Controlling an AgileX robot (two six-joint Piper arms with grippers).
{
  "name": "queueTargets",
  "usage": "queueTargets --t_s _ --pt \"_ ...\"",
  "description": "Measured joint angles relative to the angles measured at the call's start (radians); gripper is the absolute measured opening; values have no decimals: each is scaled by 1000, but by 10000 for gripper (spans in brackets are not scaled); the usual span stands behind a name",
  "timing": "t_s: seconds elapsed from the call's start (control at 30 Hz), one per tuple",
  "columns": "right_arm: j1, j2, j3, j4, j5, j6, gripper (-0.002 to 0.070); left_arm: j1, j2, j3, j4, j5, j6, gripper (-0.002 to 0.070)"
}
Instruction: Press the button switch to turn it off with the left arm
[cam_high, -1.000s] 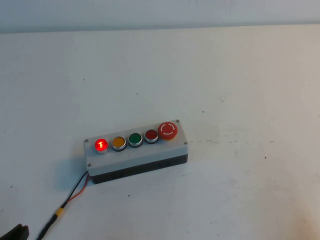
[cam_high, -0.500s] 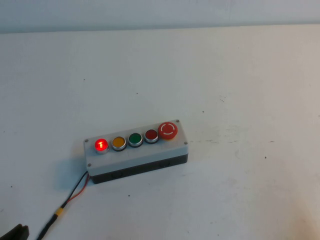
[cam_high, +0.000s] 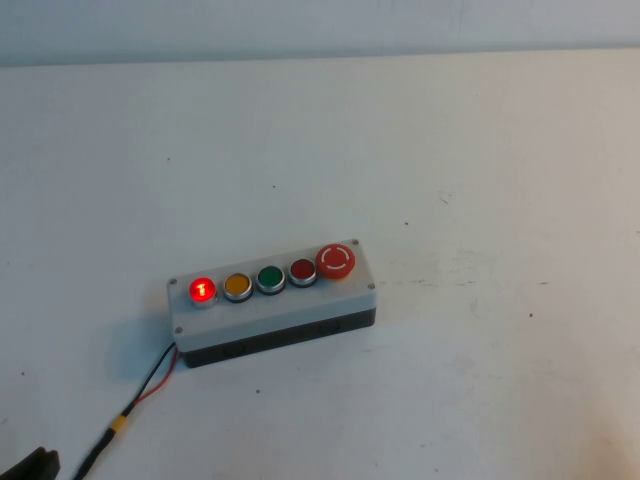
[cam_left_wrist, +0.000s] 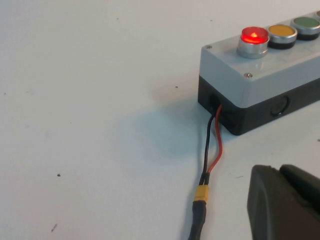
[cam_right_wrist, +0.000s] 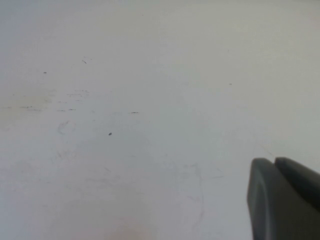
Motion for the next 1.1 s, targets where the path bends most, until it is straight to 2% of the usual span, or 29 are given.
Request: queueTargets --t_s 0.1,0.17,0.33,0.43,0.67,0.77,0.87,1.1 --pt "0 0 0 0 0 0 -16 0 0 0 -38 -15 0 -2" --pt "0 0 0 0 0 0 -16 0 0 0 -110 -40 0 -2" --pt "0 0 0 0 0 0 -16 0 0 0 -451 -173 -45 -2" --pt "0 0 0 0 0 0 -16 0 0 0 -594 -253 -54 -2" --pt "0 0 0 0 0 0 -16 0 8 -5 -705 -344 -60 -2" --pt "0 0 0 0 0 0 -16 0 109 -77 -710 -296 -52 -2" --pt "0 0 0 0 0 0 -16 0 269 -209 -657 -194 -36 -2" --pt "0 0 0 0 0 0 -16 0 744 -654 -348 279 -30 -2"
